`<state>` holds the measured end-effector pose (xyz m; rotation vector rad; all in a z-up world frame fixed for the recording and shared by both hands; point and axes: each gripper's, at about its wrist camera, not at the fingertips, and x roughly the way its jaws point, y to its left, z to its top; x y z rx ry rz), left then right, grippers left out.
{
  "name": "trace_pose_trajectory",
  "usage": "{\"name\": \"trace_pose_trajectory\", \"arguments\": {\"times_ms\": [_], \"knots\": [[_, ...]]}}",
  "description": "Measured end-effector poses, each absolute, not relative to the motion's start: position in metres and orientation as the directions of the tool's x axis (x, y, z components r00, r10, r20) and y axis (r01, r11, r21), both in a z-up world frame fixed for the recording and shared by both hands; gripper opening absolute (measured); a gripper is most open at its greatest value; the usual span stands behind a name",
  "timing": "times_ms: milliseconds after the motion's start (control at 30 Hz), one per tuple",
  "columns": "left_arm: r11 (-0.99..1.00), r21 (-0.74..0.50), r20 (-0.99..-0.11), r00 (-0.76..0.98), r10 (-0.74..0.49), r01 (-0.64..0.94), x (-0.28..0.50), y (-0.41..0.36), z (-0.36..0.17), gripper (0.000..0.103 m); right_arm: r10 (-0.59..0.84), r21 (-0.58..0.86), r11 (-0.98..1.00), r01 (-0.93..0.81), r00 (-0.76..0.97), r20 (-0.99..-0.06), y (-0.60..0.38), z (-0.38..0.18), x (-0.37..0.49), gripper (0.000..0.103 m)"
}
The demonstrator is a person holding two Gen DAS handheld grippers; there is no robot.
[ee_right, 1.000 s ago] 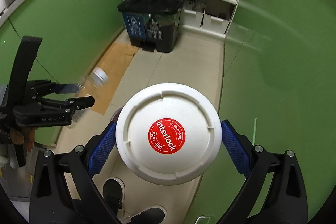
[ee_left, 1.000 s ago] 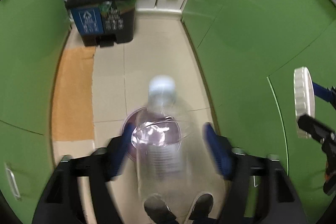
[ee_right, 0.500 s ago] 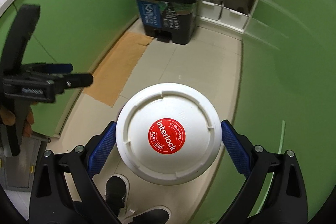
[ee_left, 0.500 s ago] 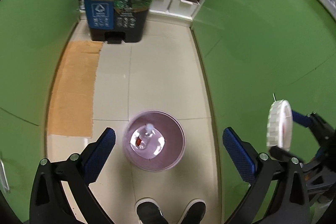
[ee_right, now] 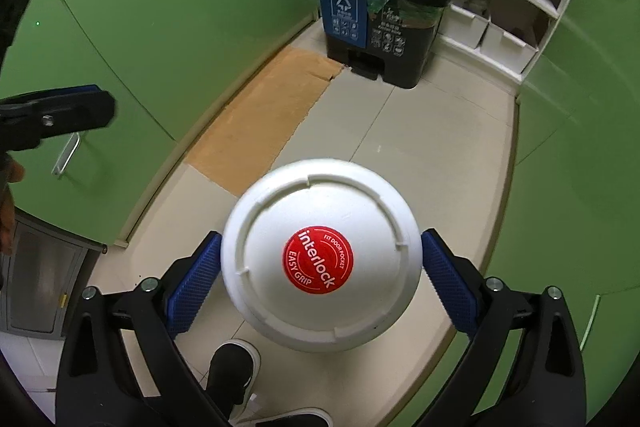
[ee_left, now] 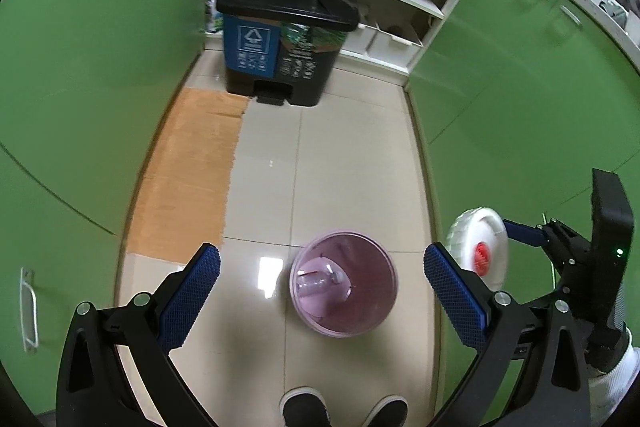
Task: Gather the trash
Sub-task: 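Open the left tool over the bin while the right tool drops the lid in, then return both tools to the counter and grasp the white tissue with the left tool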
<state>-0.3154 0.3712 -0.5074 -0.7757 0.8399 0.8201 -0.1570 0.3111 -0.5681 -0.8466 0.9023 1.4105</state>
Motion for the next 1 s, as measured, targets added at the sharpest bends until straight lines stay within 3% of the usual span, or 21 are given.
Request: {"name": "trace_pose_trajectory", "arguments": {"times_ms": [300, 533, 1000], "knots": [[0.465, -0.258, -0.854, 0.425, 0.301, -0.847, -0.316, 0.37, -0.503, 0.098, 0.426, 0.029, 0.035, -0.999, -0.011, -0.905, 0.31, -0.57, -0.147, 0.1], [0.521, -0.25, -0.851, 0.442, 0.284, -0.816, -0.291, 0.351, -0.444, 0.098, 0.446, 0.032, 0.092, -0.995, 0.013, -0.895, 0.288, -0.51, -0.133, 0.1], [0.689, -0.194, -0.793, 0.525, 0.31, -0.698, -0.225, 0.263, -0.174, 0.098, 0.532, 0.041, 0.261, -0.964, 0.108, -0.84, 0.164, -0.211, -0.098, 0.1]]}}
